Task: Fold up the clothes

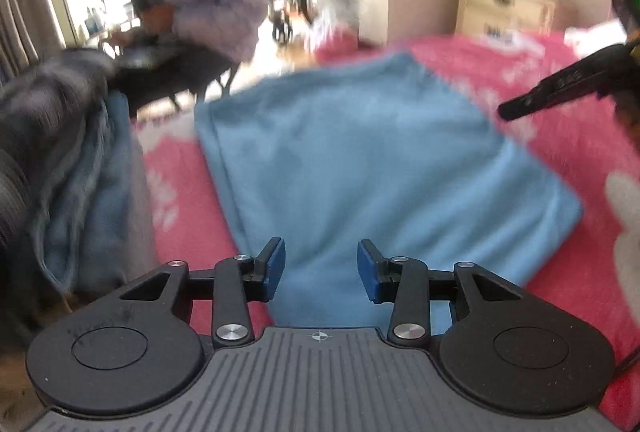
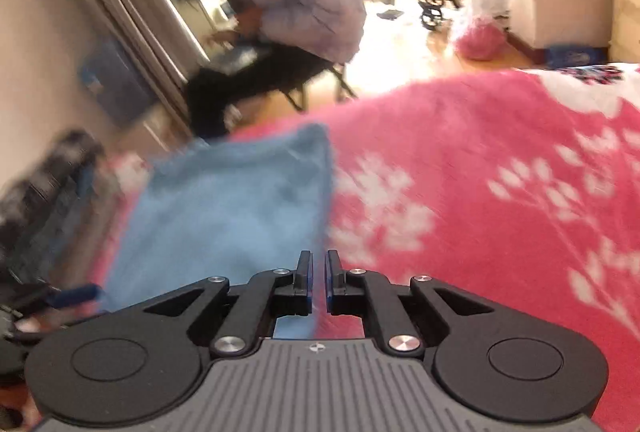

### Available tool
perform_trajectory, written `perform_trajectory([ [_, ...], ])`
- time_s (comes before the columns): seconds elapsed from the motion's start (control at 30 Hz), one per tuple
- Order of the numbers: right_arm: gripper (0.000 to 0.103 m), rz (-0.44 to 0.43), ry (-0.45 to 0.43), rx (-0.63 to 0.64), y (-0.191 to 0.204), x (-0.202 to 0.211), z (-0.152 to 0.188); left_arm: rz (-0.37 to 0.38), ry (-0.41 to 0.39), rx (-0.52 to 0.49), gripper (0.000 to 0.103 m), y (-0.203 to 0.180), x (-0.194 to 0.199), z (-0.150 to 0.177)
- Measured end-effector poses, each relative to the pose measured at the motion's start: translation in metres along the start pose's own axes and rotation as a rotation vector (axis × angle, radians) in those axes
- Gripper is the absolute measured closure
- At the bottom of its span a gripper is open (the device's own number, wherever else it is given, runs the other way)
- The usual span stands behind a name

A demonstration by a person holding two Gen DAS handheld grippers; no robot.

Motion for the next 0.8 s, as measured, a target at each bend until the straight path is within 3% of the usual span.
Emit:
perform_trajectory([
  [0.13, 0.095, -0.060, 0.033, 0.049, 0.023, -0.031, -0.004, -0.037, -0.025, -0.003, 0.063, -0.011, -0.035, -0.021],
  [0.23, 0.103, -0.012, 0.052, 0.010, 0.016, -0.047, -0.001, -0.182, 0.061, -0.006, 0.060, 0.008, -0.065, -0.006],
  [0.33, 0.096, 0.057, -0.023, -0.004, 0.005, -0.039, -0.014, -0.213, 0.038, 0.044, 0.059, 0.020, -0.060, -0.013],
  [0.47, 0.095, -0.037, -0.064, -0.027, 0.014, -0.043, -0.033, -0.210, -0.040, 0.065, 0.059, 0.021, -0.061, -0.034],
  [0.57, 0.095, -0.045, -0.009, 0.003, 0.017, -0.065, -0.031, -0.198, -0.022, 0.107, 0.059, 0.023, -0.087, -0.044],
  [0.63, 0.100, 0.021, -0.016, -0.019, 0.002, -0.074, -0.031, -0.256, 0.006, 0.095, 0.056, 0.035, -0.103, -0.040],
  [0.73, 0.095, 0.042, -0.102, -0.104, -0.013, -0.066, -0.044, -0.307, 0.009, 0.097, 0.053, 0.046, -0.111, -0.040],
  [0.8, 0.094, 0.007, -0.133, -0.118, -0.011, -0.062, -0.051, -0.322, -0.003, 0.105, 0.053, 0.051, -0.113, -0.044],
])
Point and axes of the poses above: each gripper's, at about its wrist camera, not at the fingertips, and x roughly against the way its jaws point, y to its left, z to its underside, the point moved 8 cm from there along -x, roughly the way its jaws point, and after that the axes turned 10 degrees about -y, right-handed, at the moved point
